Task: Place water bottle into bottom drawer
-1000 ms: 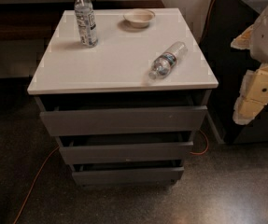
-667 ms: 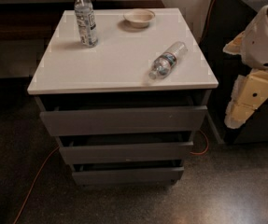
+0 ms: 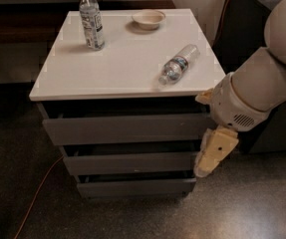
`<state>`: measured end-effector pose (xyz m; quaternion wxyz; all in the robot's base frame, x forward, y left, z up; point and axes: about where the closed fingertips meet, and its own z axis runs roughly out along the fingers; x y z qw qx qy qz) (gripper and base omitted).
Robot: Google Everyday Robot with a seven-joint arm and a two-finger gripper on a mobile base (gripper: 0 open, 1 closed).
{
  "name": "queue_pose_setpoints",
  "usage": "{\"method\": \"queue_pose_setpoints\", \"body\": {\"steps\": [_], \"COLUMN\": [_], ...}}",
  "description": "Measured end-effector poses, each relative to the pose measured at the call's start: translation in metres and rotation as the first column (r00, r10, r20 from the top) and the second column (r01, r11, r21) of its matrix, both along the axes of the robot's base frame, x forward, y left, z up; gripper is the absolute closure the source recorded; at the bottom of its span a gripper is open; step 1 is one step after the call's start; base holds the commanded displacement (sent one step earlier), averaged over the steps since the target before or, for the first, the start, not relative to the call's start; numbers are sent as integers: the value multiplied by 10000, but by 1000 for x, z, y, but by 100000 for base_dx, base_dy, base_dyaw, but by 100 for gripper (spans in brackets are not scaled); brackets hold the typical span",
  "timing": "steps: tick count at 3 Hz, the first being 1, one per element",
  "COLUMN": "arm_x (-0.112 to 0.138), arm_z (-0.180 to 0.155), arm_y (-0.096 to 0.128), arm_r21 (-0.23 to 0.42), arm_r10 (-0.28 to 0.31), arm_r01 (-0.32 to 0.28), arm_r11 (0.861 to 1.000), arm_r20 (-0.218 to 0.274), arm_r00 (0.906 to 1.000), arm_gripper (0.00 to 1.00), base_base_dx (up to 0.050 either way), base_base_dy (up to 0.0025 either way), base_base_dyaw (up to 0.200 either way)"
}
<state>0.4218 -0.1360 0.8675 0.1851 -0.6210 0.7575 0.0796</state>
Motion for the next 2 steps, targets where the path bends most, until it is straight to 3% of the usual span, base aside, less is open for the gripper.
{"method": "queue_pose_setpoints", "body": {"steps": [2], "arm_x": [-22], "arm_z": [-84], "arm_y": [61], "arm_r21": [787], "arm_r10": [1140], "arm_r01": [-1111], "arm_r11": [9907], "arm_r20": [-341], "arm_r00": [9929], "arm_gripper": [0], "base_base_dx": [0], "base_base_dy": [0], "base_base_dyaw": [0]}}
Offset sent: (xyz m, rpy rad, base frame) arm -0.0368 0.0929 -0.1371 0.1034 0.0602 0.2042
